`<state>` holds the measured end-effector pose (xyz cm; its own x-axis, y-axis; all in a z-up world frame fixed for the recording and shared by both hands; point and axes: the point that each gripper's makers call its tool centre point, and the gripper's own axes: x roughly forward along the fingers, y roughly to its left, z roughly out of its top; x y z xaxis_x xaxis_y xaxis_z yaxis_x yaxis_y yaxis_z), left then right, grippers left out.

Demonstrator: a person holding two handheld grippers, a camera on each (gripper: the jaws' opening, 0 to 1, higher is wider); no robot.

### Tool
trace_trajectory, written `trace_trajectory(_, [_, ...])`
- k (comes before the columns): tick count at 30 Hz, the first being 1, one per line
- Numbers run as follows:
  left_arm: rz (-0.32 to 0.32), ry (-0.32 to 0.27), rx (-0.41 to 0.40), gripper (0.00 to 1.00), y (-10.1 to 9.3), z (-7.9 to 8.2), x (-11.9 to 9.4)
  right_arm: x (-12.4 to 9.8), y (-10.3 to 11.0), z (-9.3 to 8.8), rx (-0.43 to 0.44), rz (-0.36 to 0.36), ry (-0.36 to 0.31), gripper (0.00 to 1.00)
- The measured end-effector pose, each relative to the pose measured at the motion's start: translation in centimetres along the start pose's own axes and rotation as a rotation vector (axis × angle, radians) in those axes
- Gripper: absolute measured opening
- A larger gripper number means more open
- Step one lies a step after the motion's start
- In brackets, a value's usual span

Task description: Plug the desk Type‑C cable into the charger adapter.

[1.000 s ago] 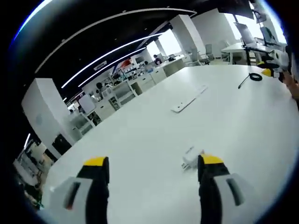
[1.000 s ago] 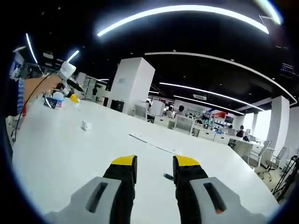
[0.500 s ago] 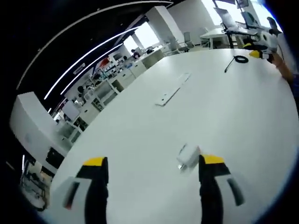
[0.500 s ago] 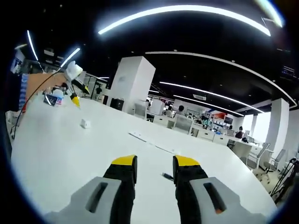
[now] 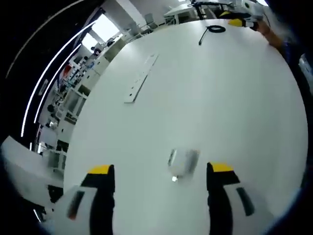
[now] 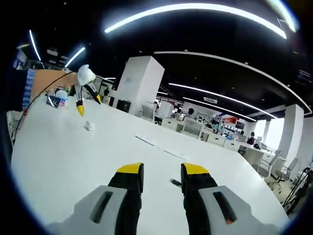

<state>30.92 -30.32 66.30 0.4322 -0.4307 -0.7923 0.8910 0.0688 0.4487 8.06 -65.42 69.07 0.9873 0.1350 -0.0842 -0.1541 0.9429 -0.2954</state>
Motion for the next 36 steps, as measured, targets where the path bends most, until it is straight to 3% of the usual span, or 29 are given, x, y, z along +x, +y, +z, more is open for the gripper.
trace_trajectory(9, [-0.096, 0.079, 0.018, 0.73, -0.5, -0.3, 3.0, 0.3, -0.1, -0.1, -0.003, 0.003, 0.011, 0.30])
trace_trajectory(16, [-0.186, 0.187, 0.039, 0.73, -1.6, -2.3, 5.0, 0.4, -0.2, -0.3, -0.012, 0.007, 0.024, 0.30])
trace_trajectory(25, [-0.219, 0.195, 0.085, 0.69, -2.2, -1.7, 5.9, 0.4, -0.1, -0.6, -0.018, 0.010, 0.040, 0.30])
trace_trajectory(32, [-0.384, 0.242, 0.117, 0.44, -4.5, -2.0, 5.7, 0.6, 0.4, -0.9, -0.027, 0.025, 0.054, 0.30])
trace_trajectory(34, [-0.408, 0.252, 0.110, 0.37, -4.9, -2.0, 5.6, 0.6, 0.5, -1.0, -0.031, 0.028, 0.056, 0.30])
trace_trajectory(36, [-0.421, 0.258, 0.113, 0.37, -4.9, -2.1, 5.7, 0.6, 0.6, -1.1, -0.034, 0.030, 0.061, 0.30])
